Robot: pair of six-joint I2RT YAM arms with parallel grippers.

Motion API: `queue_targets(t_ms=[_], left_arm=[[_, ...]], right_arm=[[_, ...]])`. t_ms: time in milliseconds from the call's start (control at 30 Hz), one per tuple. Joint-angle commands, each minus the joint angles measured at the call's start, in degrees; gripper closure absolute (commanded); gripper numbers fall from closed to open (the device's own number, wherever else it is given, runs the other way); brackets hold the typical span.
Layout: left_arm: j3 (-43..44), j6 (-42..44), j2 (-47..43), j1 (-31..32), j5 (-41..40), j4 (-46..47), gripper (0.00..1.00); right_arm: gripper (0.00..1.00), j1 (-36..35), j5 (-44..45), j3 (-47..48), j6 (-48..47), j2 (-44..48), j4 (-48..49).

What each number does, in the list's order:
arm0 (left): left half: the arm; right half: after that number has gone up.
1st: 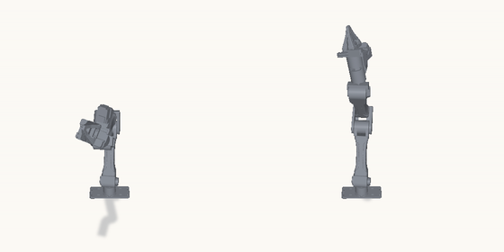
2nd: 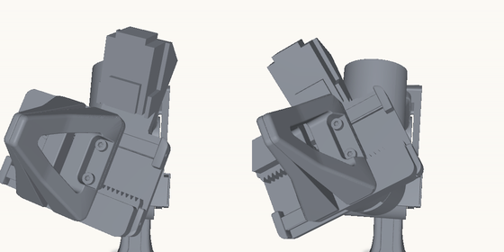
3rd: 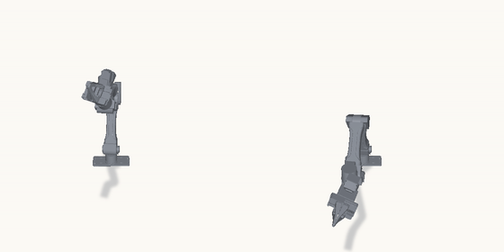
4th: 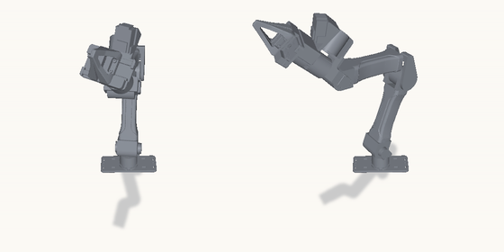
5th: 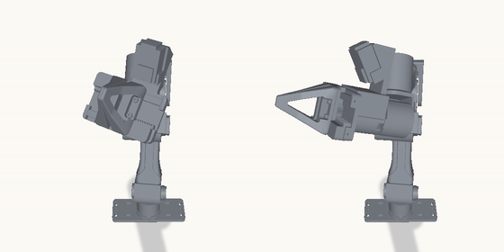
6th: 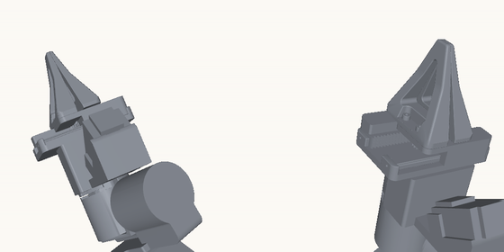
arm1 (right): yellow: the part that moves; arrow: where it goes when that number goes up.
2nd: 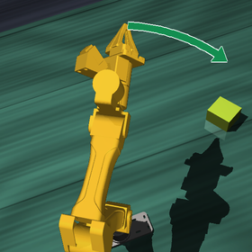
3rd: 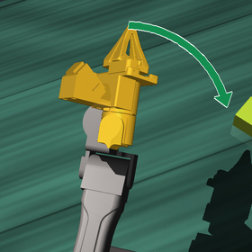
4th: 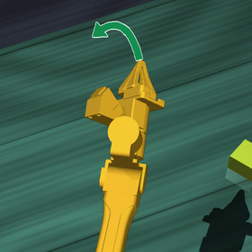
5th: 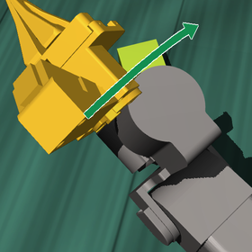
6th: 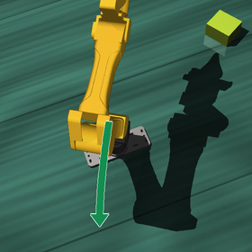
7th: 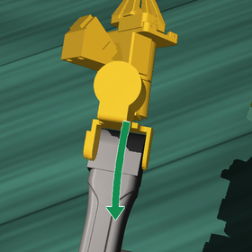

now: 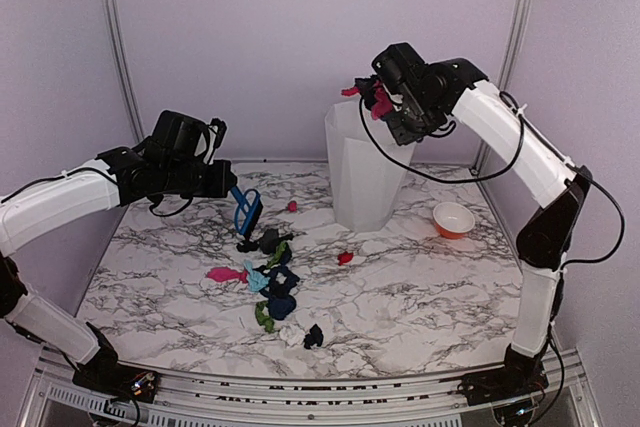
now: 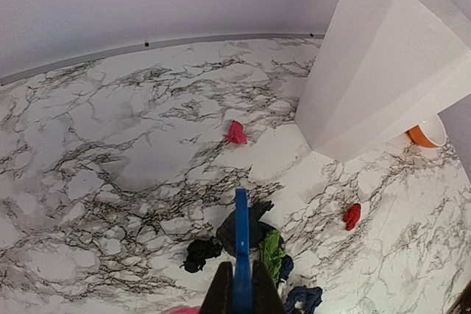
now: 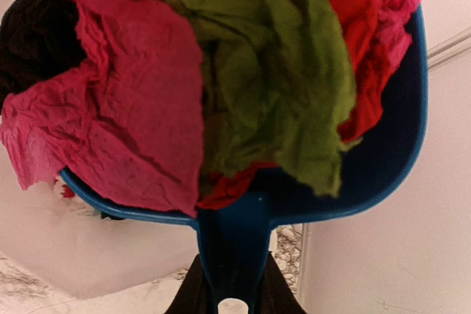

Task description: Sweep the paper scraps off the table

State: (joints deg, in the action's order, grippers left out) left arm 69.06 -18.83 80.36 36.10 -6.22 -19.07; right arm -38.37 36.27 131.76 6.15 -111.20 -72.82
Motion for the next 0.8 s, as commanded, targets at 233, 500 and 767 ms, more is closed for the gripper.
queue_targets(t_ms=[233,500,767], left_arm=[[0.11,-0.45,-0.02,-0.28,0.92,2.45,1.00],[-0.94,-0.63,-0.94,-0.24,1.03,2.82,1.00],[-1.12,-0.55,-0.79,-0.26,1.27,3.48,1.00]], right_arm=[[1.00,-4.11,33.80,-3.41,-16.99,-1.43,15.23],[1.00,-5.65,42.12,-17.41,-34.90,2.62,34.30],[1.00,-5.62,46.78,-34.14,-61.79,9.11,69.42]])
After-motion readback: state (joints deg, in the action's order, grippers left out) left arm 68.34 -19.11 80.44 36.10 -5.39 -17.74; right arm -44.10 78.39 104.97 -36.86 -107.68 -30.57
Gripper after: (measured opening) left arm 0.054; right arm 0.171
